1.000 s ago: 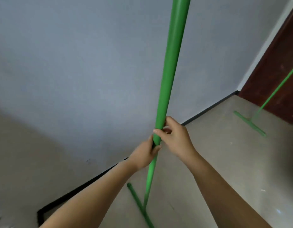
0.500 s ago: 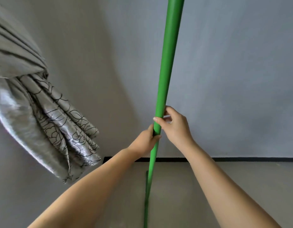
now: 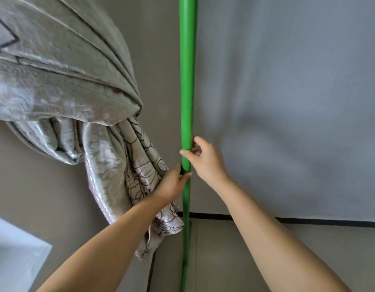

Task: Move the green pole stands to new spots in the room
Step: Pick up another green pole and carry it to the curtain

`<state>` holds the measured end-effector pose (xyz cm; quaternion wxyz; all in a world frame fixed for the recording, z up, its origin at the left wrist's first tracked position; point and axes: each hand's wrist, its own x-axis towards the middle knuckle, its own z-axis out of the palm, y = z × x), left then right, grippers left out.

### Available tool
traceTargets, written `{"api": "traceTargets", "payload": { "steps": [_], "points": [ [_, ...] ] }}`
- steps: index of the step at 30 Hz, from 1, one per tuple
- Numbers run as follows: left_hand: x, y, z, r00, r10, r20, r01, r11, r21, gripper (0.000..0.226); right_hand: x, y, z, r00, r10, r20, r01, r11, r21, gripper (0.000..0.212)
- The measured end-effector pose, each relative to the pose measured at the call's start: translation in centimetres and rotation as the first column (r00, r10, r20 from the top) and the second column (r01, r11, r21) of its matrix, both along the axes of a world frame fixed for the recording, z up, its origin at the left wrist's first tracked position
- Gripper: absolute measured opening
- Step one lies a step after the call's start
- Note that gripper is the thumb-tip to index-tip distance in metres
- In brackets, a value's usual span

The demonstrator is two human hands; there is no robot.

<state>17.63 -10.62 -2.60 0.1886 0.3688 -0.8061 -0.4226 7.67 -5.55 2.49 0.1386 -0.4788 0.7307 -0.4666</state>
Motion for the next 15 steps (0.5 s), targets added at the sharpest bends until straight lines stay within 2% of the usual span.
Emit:
{"api": "traceTargets", "payload": {
  "steps": [8, 15],
  "points": [
    [3.8, -4.4, 0.2, 0.997, 0.075, -0.012, -0.075, 0.997, 0.015, 0.032, 3.9, -5.5, -0.3, 0.997, 0.079, 0.014, -0.079, 0.997, -0.017, 0.025],
    [4.1, -4.3, -0.4, 0.996, 0.088, -0.014, -0.088, 0.996, 0.01, 0.025, 4.2, -5.5, -0.7, 0.994, 0.107, 0.027, -0.106, 0.994, -0.03, 0.025]
  ]
}}
